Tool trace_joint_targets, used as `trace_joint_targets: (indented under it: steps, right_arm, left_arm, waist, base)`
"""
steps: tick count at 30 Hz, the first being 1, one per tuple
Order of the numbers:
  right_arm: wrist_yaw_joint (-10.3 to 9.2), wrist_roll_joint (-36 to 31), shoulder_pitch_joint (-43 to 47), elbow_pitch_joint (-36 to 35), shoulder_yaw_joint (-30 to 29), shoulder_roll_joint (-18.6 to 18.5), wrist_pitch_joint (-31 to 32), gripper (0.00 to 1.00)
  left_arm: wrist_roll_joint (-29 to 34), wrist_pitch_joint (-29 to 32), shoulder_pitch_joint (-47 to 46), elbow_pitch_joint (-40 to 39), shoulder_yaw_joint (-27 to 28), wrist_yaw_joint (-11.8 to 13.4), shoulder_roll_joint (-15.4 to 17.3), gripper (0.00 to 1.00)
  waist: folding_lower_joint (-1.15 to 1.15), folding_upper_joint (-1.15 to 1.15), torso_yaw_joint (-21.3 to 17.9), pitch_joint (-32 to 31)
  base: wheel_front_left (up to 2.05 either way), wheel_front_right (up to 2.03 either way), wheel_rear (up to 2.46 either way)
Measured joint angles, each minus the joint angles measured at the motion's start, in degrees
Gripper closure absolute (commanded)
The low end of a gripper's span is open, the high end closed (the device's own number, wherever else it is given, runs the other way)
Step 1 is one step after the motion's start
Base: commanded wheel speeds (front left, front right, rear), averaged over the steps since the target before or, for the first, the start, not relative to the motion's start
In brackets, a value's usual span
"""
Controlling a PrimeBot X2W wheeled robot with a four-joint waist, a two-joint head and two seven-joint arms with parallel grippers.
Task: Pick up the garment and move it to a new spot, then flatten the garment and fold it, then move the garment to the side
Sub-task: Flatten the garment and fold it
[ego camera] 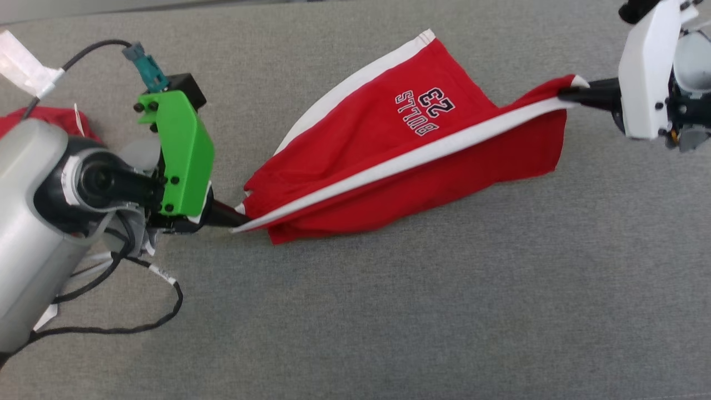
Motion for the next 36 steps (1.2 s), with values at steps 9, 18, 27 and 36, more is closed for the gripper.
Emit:
trace_joint_targets:
  steps: [9,18,27,36]
  right_arm:
    - [-0.01,-7.8,-11.7,10.4,-5.0,7.8,3.2,1.00]
    - [-0.02,-12.7,-19.2,17.7,-8.2,12.6,3.0,1.00]
    - [-0.04,-15.6,-21.0,21.7,-8.1,14.7,0.0,0.00]
    - [-0.07,-15.7,-19.2,24.1,-8.2,15.6,-7.0,0.00]
  left_arm:
    - [0.6,1.3,-7.5,4.5,1.2,0.0,-3.4,1.00]
    - [0.6,0.9,-12.1,8.4,2.5,-0.7,-6.7,1.00]
    - [1.0,-0.7,-13.3,11.7,3.1,-1.7,-9.1,0.00]
    - [0.6,-2.3,-13.1,13.1,4.2,-3.2,-9.2,0.00]
  waist:
    - [0.00,0.00,3.6,9.1]
    - [0.00,0.00,7.3,15.6]
    - [0.01,0.00,9.4,17.3]
    - [0.01,0.00,8.7,14.2]
  base:
    - [0.00,0.00,0.00]
    - [0.00,0.00,0.00]
    - [0.00,0.00,0.00]
    - [0.00,0.00,0.00]
